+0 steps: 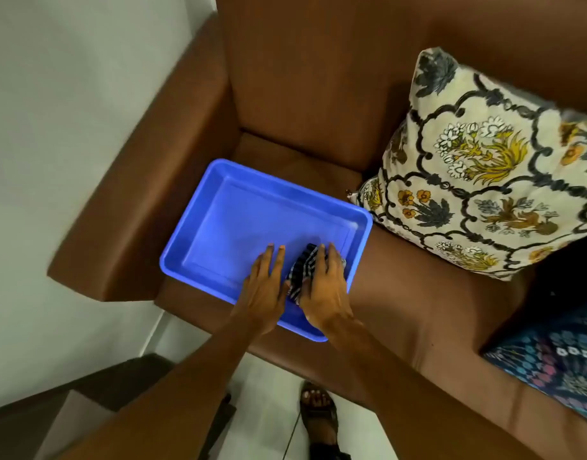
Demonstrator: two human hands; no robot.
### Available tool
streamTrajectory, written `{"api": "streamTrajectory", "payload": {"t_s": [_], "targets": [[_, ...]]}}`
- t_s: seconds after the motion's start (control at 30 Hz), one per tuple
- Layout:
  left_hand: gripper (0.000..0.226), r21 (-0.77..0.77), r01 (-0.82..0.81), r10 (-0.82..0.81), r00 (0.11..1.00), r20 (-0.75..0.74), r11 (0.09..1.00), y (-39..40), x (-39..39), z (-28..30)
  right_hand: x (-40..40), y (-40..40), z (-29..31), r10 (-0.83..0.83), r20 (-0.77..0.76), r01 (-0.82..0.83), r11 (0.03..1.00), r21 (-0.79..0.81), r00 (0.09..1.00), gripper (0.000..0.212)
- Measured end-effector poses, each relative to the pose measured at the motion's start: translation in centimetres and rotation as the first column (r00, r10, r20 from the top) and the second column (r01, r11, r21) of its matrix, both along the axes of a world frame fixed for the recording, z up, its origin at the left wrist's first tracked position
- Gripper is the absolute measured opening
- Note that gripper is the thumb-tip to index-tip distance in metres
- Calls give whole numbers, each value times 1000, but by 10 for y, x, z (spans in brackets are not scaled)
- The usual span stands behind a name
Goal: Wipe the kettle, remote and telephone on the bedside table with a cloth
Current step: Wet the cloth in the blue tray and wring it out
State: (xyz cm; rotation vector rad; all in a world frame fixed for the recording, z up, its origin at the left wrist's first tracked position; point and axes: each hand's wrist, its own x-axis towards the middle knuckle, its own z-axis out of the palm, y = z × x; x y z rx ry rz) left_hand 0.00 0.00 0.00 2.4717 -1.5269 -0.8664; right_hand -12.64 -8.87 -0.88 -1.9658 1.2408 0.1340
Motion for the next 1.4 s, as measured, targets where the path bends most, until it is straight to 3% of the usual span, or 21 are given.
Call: {"api": "streamTrajectory", "payload": {"t_s": [0.13, 0.27, 0.4, 0.53, 0.67, 0.73, 0.83, 0.97, 1.03, 1.13, 1.27, 1.4], "targets": [[51, 82, -141, 151, 979, -135, 987, -22, -8, -18, 11, -20, -8, 19, -164, -9, 998, 60, 986, 103], [33, 42, -253, 255, 935, -245, 967, -30, -23, -25, 23, -24, -5, 108, -358, -106, 994, 26, 927, 110], [33, 110, -358, 375, 876, -303, 927, -30, -34, -35, 24, -28, -8, 155, -465, -211, 975, -69, 871, 70], [21, 109, -507, 509, 782, -360, 855, -18, -38, -30, 18, -24, 2, 104, -329, -128, 990, -53, 938, 41], [19, 71, -713, 640, 575, -509, 697, 8, -28, -1, 12, -3, 21, -54, -41, 55, 998, 29, 998, 25], [20, 81, -809, 687, 437, -581, 583, 31, -18, 19, 16, 16, 32, -98, 143, 84, 991, 104, 985, 19], [15, 28, -877, 695, 360, -623, 480, 71, -4, 49, 28, 54, 52, -171, 311, 88, 960, 265, 935, 21], [18, -17, -930, 718, 295, -630, 367, 140, 8, 86, 50, 125, 76, -167, 369, 13, 922, 386, 914, 19], [21, 33, -950, 734, 218, -643, 311, 186, 11, 97, 60, 165, 89, -150, 388, -51, 886, 461, 909, 30], [28, 116, -961, 756, 121, -644, 252, 258, 6, 107, 62, 220, 109, 57, 350, -213, 880, 425, 935, 33], [23, 253, -968, 699, -182, -692, -2, 359, -22, 106, 58, 311, 122, 246, 342, -380, 829, 410, 907, 21], [17, 350, -936, 671, -289, -683, -47, 456, -53, 97, 45, 402, 109, 299, 308, -417, 786, 456, 903, 17]]}}
